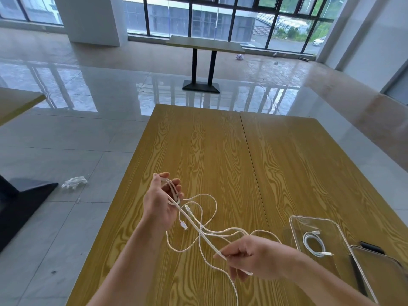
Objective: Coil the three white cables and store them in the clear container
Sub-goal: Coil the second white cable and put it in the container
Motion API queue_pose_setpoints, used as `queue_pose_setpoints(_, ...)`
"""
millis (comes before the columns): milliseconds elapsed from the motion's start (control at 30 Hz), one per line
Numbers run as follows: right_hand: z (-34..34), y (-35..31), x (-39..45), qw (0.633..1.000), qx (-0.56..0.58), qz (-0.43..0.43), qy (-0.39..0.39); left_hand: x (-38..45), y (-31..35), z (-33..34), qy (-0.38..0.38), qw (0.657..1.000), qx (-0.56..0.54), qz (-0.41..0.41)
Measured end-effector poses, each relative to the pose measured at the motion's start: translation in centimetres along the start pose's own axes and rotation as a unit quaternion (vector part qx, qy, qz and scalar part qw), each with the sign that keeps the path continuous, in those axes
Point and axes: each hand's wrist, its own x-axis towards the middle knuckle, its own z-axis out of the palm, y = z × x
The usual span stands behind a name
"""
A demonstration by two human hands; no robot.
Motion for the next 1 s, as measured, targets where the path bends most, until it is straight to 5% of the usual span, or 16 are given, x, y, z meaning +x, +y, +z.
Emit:
queue_pose_setpoints(133,-1.1,-0.2,0.4,0.995,-0.077,0.066,0.007,-0.1,0.3,0.1,-0.066,0.997,0.030,-0.023)
queue_pose_setpoints(367,-2.3,-1.0,1.8,0.974,-0.110,0.099,0.172,-1.1,-1.5,0.0,-0.159,0.975,0.149,-0.042)
queue_pose_setpoints(667,-2.4,-2.1,1.3,0.943,0.211,0.027,0.255,-1.5,-2.7,-0.3,-0.202,0.950,0.239,-0.019)
queue_pose_setpoints(833,-2.3,-3.1,0.9,0.890,0.404,-0.026,0.209,-2.0,-3.7,-0.2,-0.246,0.936,0.250,-0.035)
queue_pose_setpoints(1000,-1.8,-3.2,0.8,0.864,0.474,-0.068,0.158,-2.2,-4.5,-0.2,-0.284,0.927,0.240,-0.050)
